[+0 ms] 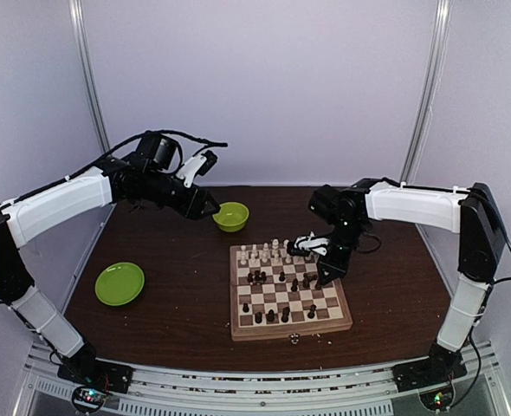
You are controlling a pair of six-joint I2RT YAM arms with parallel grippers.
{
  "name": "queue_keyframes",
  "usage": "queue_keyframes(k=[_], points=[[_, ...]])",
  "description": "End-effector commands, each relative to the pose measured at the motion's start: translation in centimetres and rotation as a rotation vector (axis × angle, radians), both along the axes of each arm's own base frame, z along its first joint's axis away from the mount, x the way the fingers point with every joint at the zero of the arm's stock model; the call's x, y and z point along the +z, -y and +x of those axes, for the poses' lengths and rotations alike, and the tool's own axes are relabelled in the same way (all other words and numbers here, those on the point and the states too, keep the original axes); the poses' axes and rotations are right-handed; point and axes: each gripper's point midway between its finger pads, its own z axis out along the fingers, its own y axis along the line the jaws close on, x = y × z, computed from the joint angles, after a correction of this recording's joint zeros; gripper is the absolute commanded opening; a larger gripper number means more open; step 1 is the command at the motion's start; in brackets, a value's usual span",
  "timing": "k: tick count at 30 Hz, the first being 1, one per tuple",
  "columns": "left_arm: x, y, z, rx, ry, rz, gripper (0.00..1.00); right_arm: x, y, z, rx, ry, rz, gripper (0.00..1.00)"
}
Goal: Set up the chess pieces on the board
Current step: Pick up the chess pile from the chessboard, then pass from the right arm to the left
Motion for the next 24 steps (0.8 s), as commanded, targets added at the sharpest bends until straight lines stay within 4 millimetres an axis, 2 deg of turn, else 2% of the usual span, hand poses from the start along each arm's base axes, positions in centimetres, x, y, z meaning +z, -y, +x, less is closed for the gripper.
queue_keyframes(k=[1,6,14,18,21,24], points=[[1.2,0.5,0.4,-0.012,0.024,-0.023,0.50,1.5,-0.2,-0.7,0.017,0.006,0.039,0.02],[1.2,0.5,0.4,-0.015,0.021,-0.026,0.50,2.5,-0.4,-1.1,0.025,0.002,0.065,0.02],[1.2,1.2,-0.1,-0.055,0.007,-0.055,0.48,5.6,-1.4,-2.8,0.058,-0.026,0.186,0.02],[1.6,2.4,-1.0,-0.120,0.014,-0.129,0.48,7.3,-2.1,-3.5,0.091,-0.025,0.257,0.02],[0.9,3.6,-1.5,-0.138,-0.042,-0.174,0.48,8.2,-2.2,-3.4,0.104,0.003,0.279,0.02],[0.0,6.1,-2.7,-0.165,-0.145,-0.233,0.48,8.9,-2.3,-2.8,0.106,0.046,0.292,0.02]])
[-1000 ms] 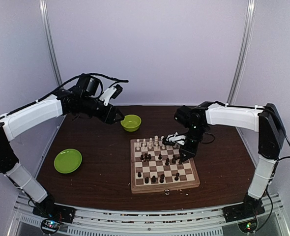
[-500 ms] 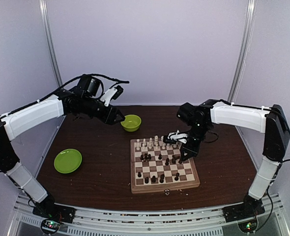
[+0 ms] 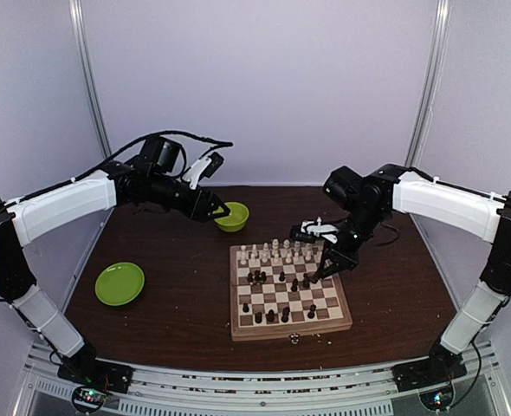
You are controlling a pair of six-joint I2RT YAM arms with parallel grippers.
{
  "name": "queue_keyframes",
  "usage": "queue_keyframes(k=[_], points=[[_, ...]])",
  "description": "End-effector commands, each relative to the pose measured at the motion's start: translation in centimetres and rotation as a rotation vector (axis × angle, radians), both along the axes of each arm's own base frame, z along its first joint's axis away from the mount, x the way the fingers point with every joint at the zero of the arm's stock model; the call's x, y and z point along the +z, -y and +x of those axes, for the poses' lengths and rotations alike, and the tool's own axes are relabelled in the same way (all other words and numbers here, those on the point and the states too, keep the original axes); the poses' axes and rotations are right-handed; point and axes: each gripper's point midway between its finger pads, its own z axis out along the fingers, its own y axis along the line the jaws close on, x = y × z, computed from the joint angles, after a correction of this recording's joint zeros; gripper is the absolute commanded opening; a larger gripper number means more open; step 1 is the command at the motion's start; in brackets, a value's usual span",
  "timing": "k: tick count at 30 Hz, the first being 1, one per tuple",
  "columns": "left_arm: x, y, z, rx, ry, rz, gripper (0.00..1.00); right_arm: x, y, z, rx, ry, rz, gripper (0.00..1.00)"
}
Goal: Set up the chess pieces on the board
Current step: Pass from the right arm to the left
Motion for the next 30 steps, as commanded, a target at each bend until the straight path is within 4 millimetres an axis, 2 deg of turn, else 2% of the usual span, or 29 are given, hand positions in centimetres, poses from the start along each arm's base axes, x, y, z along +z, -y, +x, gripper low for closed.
queue_keyframes(k=[1,4,8,9,15,19,24,30], points=[[-0.2,4.7,-2.0,-0.094,-0.122,-0.144,0.48,2.6,-0.8,0.5,0.015,0.068,0.068,0.02],[-0.5,7.7,-4.7,-0.178,-0.101,-0.175,0.48,3.4,-1.4,0.8,-0.007,0.064,0.099,0.02],[-0.5,10.3,-8.2,-0.239,0.144,-0.195,0.48,5.1,-2.9,0.6,-0.015,0.018,0.179,0.02],[-0.9,10.4,-8.6,-0.225,0.199,-0.203,0.48,5.5,-3.1,0.6,-0.014,0.011,0.195,0.02],[-1.9,10.2,-8.9,-0.130,0.390,-0.386,0.49,7.3,-4.0,0.7,-0.024,0.003,0.256,0.02],[-0.5,10.9,-9.8,-0.094,0.492,-0.502,0.51,8.9,-4.5,0.8,-0.034,0.003,0.311,0.02],[0.4,12.5,-10.5,-0.118,0.527,-0.600,0.50,10.6,-5.0,0.9,-0.034,-0.013,0.367,0.02],[0.3,14.5,-11.2,-0.181,0.523,-0.640,0.50,11.5,-4.8,1.4,-0.059,-0.015,0.399,0.02]])
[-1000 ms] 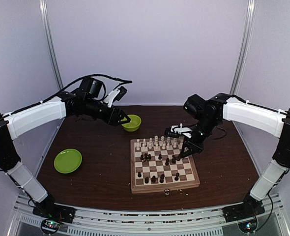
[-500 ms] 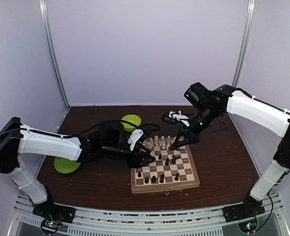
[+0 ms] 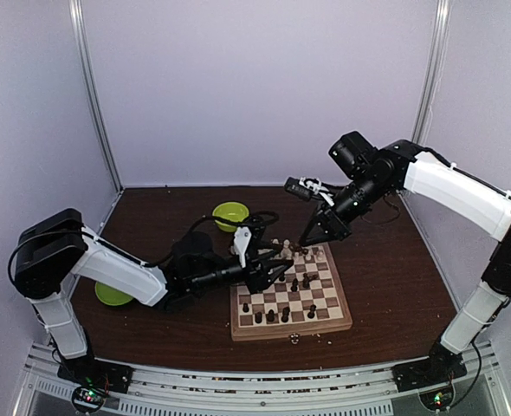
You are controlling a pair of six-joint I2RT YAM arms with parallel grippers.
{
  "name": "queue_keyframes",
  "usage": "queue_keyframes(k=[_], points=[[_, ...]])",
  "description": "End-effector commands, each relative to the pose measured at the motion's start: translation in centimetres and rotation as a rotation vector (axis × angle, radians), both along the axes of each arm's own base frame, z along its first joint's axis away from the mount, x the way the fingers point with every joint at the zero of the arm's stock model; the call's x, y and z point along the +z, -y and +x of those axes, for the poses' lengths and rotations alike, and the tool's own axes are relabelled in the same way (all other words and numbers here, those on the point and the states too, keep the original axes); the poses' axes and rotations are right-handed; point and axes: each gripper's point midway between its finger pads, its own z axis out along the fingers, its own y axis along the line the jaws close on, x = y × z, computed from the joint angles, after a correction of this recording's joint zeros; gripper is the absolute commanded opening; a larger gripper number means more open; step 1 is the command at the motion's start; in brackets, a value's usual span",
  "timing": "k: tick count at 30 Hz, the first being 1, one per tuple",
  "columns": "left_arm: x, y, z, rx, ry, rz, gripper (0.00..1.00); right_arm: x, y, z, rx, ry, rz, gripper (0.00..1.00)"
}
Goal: Set up the chess pieces on the board
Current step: Pass from the right arm to the left
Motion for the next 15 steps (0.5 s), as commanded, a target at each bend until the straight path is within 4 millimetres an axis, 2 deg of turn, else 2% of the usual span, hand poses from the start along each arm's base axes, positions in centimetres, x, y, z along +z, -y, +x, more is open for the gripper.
queue_keyframes(k=[1,7,15], points=[[4.0,1.4,-0.4,-0.041,0.071,-0.142,0.50,2.4,-0.3,0.3,-0.013,0.006,0.073,0.02],[3.9,3.1,-0.1,-0.068,0.048,-0.181,0.52,2.6,-0.4,-0.2,0.003,-0.020,0.095,0.02],[4.1,4.4,-0.2,-0.113,0.050,-0.207,0.44,3.0,-0.4,-0.4,0.006,-0.015,0.106,0.02]])
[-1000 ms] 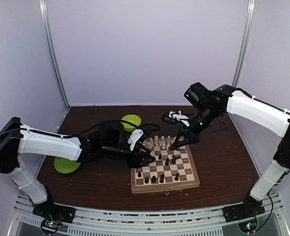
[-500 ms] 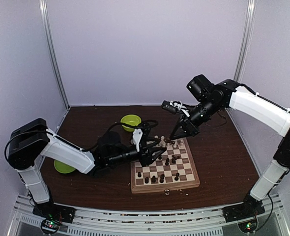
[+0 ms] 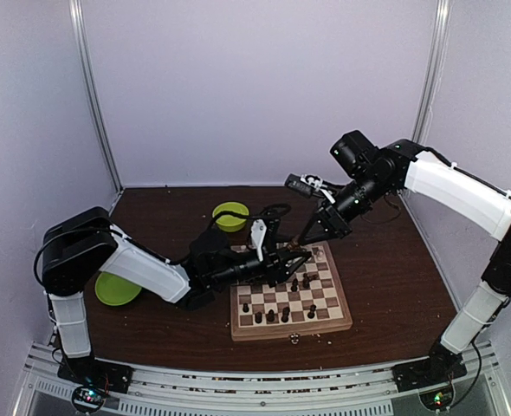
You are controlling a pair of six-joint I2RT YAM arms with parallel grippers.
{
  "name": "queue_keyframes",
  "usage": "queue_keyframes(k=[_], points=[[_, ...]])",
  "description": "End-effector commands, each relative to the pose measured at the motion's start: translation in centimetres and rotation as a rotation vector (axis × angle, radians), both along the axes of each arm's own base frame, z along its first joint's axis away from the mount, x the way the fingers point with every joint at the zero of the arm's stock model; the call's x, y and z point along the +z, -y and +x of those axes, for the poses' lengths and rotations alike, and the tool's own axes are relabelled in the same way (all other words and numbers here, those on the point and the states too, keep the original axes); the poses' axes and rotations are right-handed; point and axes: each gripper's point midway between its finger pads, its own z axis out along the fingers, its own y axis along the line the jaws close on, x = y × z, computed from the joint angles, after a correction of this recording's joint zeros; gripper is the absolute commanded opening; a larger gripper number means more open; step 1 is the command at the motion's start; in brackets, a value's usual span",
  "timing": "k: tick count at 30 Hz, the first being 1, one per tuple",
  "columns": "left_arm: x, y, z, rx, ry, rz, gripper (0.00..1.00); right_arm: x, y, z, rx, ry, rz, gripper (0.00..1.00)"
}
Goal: Set up the chess pieces on the board
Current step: Pass from the right arm to the left
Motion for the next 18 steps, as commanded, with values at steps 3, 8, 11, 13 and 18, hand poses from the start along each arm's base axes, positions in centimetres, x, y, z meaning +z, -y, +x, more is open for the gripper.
queue_keyframes(k=[3,8,11,13,18], points=[[2.5,0.6,-0.7,-0.048,0.037,-0.089,0.40,2.1,-0.1,-0.1,0.003,0.029,0.056,0.02],[2.0,0.8,-0.8,-0.061,0.028,-0.077,0.29,2.3,-0.2,-0.1,0.003,0.027,0.064,0.02],[1.6,1.0,-0.8,-0.068,0.015,-0.071,0.23,2.8,-0.3,-0.1,0.007,0.028,0.074,0.02],[1.4,1.1,-0.8,-0.073,0.010,-0.067,0.19,3.3,-0.2,-0.1,0.009,0.031,0.079,0.02],[0.7,1.3,-0.8,-0.074,-0.004,-0.053,0.16,4.3,0.1,-0.2,0.007,0.048,0.101,0.02]])
